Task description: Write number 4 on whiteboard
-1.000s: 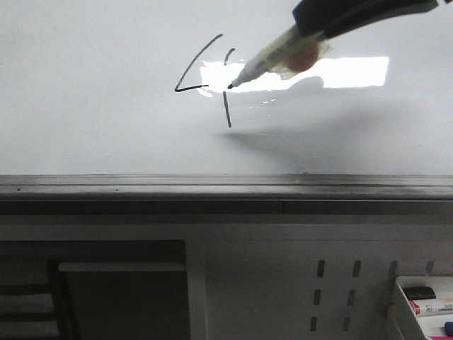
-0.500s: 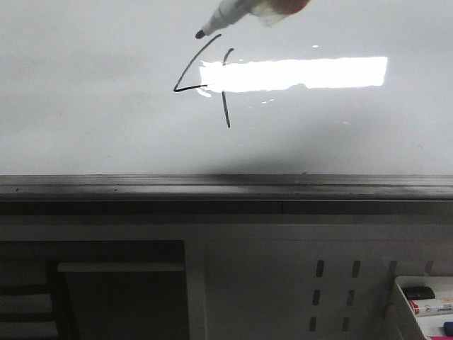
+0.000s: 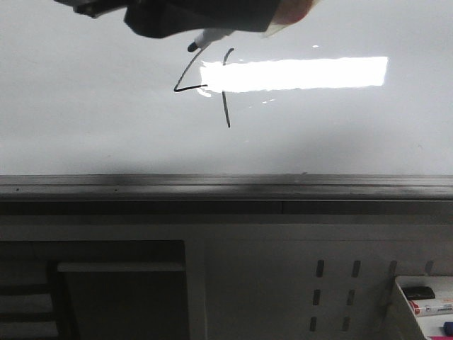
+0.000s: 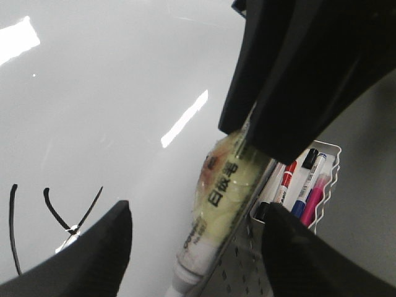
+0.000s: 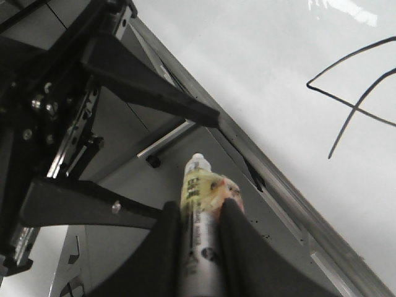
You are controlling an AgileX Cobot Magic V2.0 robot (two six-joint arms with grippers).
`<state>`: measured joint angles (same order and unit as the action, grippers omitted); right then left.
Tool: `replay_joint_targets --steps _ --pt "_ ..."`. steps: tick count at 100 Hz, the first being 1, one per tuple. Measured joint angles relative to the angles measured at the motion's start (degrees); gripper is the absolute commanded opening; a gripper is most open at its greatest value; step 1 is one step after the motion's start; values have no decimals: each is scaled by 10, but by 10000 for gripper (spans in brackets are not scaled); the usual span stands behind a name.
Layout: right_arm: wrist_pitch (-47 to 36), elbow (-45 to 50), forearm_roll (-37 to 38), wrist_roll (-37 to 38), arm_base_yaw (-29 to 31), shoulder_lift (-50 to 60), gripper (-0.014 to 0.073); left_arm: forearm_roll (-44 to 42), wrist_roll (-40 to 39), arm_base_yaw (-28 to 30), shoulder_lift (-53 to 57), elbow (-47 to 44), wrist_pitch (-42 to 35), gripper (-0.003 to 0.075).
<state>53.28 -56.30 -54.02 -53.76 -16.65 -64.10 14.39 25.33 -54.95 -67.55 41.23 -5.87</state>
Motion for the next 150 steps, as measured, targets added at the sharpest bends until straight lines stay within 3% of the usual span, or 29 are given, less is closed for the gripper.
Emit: replay_joint_targets --steps 11,35,56,72,81,88,110,132,150 --pt "0 0 0 0 0 0 -53 0 0 0 -9 0 0 392" --pt "0 0 0 0 0 0 -53 -1 0 0 -12 0 -2 204" --pt "2 0 0 0 0 0 -53 -7 2 -1 -12 0 -2 127" --pt "5 0 2 0 0 0 -52 -19 12 -1 -12 0 4 -23" --pt "8 0 3 0 0 0 -22 -25 18 -3 -12 0 7 -20" --pt "10 -1 3 0 0 0 48 -26 18 -3 -12 0 10 -20" --pt "-1 -5 -7 0 8 3 388 21 10 14 5 -1 19 -20" --pt "11 -5 -3 1 72 33 397 121 4 96 88 -61 -2 -20" --pt "16 4 -3 2 95 58 397 268 2 131 132 -118 -91 -20"
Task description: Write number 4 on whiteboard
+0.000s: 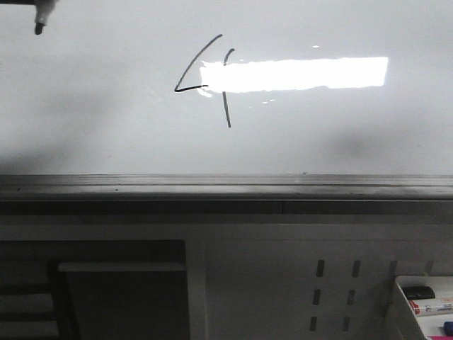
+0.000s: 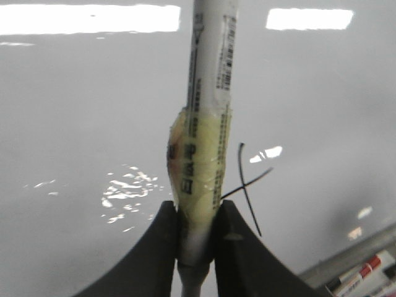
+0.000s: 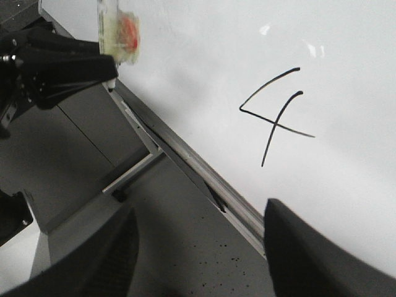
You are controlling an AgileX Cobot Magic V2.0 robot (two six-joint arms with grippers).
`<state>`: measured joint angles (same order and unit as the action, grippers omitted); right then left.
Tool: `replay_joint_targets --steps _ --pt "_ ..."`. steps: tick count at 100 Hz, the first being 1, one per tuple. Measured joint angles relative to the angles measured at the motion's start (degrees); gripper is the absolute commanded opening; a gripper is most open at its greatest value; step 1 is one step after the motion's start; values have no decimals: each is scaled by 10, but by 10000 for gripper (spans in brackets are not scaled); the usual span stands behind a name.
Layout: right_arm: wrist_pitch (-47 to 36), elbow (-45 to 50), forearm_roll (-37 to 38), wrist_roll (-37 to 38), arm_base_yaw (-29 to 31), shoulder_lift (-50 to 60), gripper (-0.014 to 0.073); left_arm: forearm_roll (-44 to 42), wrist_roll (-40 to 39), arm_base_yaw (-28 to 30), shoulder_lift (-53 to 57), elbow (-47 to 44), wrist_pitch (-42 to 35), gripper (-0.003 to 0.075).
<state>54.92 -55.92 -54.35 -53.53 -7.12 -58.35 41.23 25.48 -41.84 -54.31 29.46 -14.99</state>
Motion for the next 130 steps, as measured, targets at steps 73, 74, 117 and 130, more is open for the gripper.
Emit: replay_joint_targets --steps 73,74,117,130 --pt "3 16 -11 0 1 2 397 60 -51 1 -200 21 -146 -20" --pt "3 16 -11 0 1 2 397 59 -51 1 -201 21 -148 -20" --pt "6 17 -12 0 1 3 397 47 -51 1 -223 21 -182 -20" --pt "7 17 -12 0 1 3 397 46 -51 1 -223 21 -186 -20"
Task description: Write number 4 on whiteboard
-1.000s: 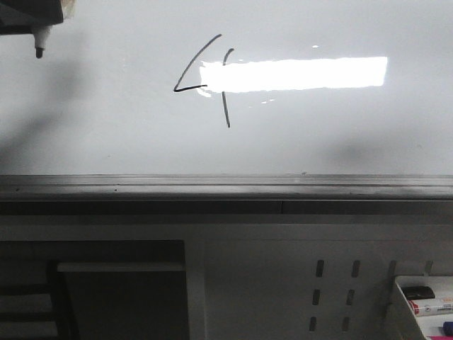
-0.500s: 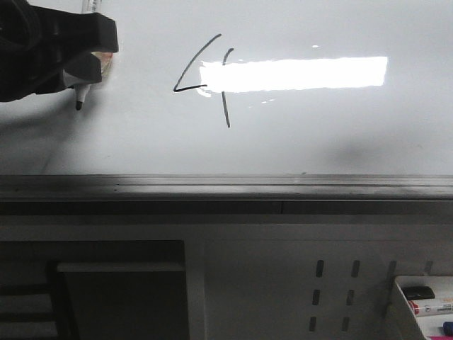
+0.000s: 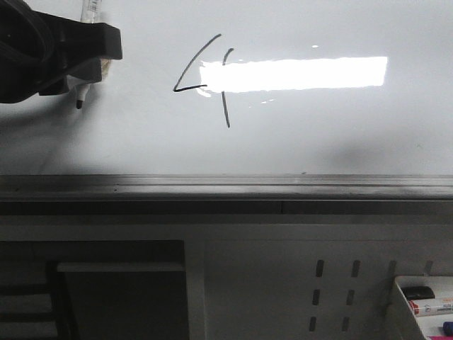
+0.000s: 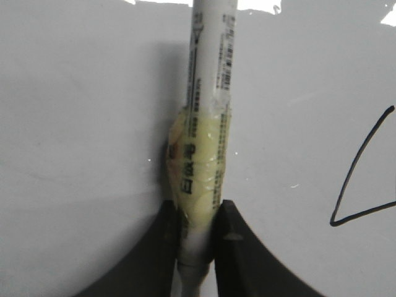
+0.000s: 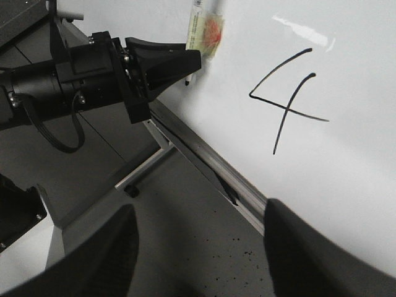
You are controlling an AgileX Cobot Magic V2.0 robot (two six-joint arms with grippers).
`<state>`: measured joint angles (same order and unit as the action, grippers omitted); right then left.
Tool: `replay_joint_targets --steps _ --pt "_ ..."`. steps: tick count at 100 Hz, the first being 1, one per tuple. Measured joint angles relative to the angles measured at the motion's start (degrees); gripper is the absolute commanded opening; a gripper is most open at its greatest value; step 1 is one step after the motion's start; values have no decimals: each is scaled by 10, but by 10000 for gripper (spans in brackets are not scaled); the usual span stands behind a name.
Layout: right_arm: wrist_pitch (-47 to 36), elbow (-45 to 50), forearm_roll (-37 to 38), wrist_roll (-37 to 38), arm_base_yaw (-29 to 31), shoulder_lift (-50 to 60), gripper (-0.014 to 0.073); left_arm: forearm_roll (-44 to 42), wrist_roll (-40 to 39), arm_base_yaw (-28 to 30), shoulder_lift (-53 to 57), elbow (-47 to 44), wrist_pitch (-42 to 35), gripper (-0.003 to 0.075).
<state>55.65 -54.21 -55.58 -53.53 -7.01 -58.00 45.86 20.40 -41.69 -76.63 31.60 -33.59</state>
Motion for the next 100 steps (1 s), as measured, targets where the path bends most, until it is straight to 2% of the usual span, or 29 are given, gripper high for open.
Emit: replay_joint_targets --steps 39,49,58,68,100 --pt "7 0 0 0 0 0 397 -18 0 0 -1 0 -1 -9" --pt "7 0 0 0 0 0 397 -19 0 0 -1 0 -1 77" --pt "7 0 0 0 0 0 397 -19 0 0 -1 0 -1 218" --pt "8 0 0 0 0 0 397 -19 0 0 -1 0 -1 333" --pt "10 0 0 0 0 0 397 -19 0 0 -1 0 -1 349"
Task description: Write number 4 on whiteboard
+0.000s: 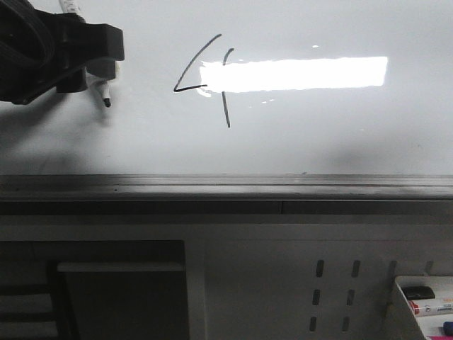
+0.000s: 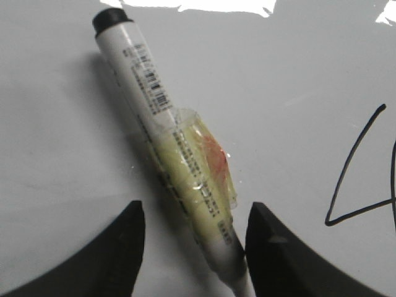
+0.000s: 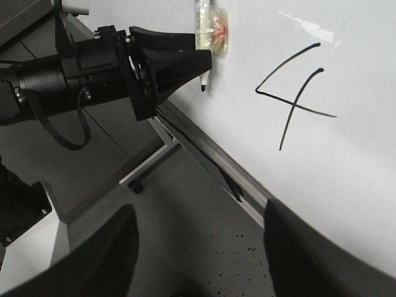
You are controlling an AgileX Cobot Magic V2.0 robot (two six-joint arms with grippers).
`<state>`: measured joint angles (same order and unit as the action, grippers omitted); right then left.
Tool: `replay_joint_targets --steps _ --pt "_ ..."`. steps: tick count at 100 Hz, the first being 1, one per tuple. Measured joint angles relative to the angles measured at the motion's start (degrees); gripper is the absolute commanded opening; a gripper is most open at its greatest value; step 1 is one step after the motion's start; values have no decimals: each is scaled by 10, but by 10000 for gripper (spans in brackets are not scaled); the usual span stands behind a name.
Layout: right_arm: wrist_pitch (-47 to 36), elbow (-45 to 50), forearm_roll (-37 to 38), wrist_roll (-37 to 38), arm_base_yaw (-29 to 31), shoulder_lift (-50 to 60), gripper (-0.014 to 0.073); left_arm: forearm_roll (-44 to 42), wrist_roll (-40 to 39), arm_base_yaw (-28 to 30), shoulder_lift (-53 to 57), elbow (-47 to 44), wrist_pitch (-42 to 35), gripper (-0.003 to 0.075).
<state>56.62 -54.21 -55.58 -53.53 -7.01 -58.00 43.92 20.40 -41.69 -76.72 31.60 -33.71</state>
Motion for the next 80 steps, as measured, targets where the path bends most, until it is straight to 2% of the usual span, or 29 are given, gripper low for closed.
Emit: replay_joint_targets --steps 12,31,41,55,62,69,80 --pt "0 0 0 0 0 0 397 0 0 0 0 0 0 363" --pt "1 0 1 0 0 1 397 0 0 0 2 0 0 501" --pt "-5 0 2 0 0 2 397 0 8 0 20 0 3 505" --pt "-27 1 6 0 0 19 386 0 61 1 69 0 45 505" --pt "-42 1 6 0 0 36 333 0 88 1 103 -1 78 504" --pt "-61 1 7 0 0 56 241 0 110 1 144 -2 116 498" --pt "-100 18 7 0 0 98 38 0 145 1 216 -3 176 442"
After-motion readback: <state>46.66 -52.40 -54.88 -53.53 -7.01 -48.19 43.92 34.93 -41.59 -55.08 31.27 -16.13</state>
